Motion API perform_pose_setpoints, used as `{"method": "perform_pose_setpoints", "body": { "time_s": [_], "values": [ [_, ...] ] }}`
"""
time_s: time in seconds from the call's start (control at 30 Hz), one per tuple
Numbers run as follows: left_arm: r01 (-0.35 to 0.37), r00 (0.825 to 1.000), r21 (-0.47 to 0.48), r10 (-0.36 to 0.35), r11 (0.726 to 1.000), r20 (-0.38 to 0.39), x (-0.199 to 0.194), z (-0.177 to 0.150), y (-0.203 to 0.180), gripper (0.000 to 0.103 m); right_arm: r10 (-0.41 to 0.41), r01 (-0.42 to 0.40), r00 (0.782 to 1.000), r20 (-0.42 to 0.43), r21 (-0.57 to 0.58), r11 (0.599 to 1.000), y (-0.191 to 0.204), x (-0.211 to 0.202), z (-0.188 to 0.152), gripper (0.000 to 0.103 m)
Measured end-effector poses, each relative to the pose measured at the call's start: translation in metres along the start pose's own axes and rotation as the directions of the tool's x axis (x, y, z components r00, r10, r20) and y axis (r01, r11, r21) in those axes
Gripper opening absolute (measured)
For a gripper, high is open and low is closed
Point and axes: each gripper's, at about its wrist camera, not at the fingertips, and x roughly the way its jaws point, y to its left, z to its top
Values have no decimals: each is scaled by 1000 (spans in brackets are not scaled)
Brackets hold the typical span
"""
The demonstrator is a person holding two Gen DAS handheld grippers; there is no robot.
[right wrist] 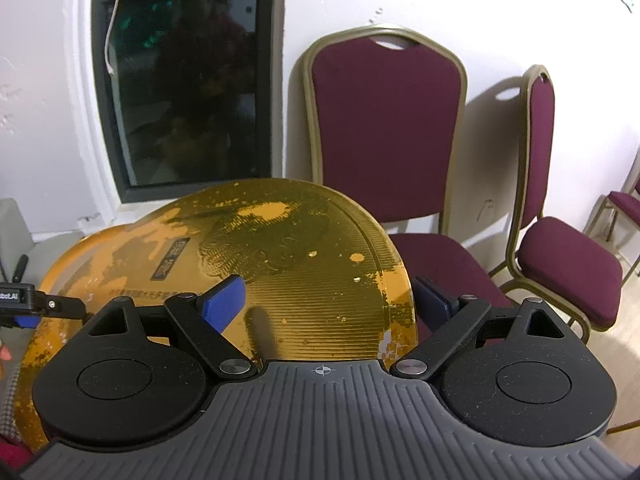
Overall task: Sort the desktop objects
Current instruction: 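Carry the raised gold lid with both grippers toward the open gold box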
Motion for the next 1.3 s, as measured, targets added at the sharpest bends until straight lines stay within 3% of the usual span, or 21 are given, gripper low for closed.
{"method": "perform_pose_setpoints", "body": {
  "time_s": [0.3, 0.5, 0.77, 0.97, 1.13, 1.3],
  "values": [
    [-106, 993, -1, 106, 994, 43, -10, 18, 17, 103, 70, -70, 997, -12, 2, 998, 18, 36, 0, 93],
    [-190, 974, -20, 191, 981, 119, -32, 44, 34, 103, 163, -163, 986, 19, -16, 986, 44, 66, 15, 93],
    [-305, 925, -32, 304, 952, 229, -66, 77, 47, 103, 320, -320, 943, 97, -19, 947, 79, 100, 47, 93],
    [-357, 892, -64, 361, 932, 271, -79, 86, 58, 103, 401, -401, 907, 130, -25, 916, 103, 123, 61, 93],
    [-377, 875, -101, 390, 921, 287, -79, 88, 66, 103, 461, -463, 874, 153, -27, 886, 117, 141, 70, 93],
    [-383, 867, -143, 409, 912, 284, -72, 86, 80, 103, 470, -467, 868, 161, -58, 882, 136, 159, 76, 93]
  ]
}}
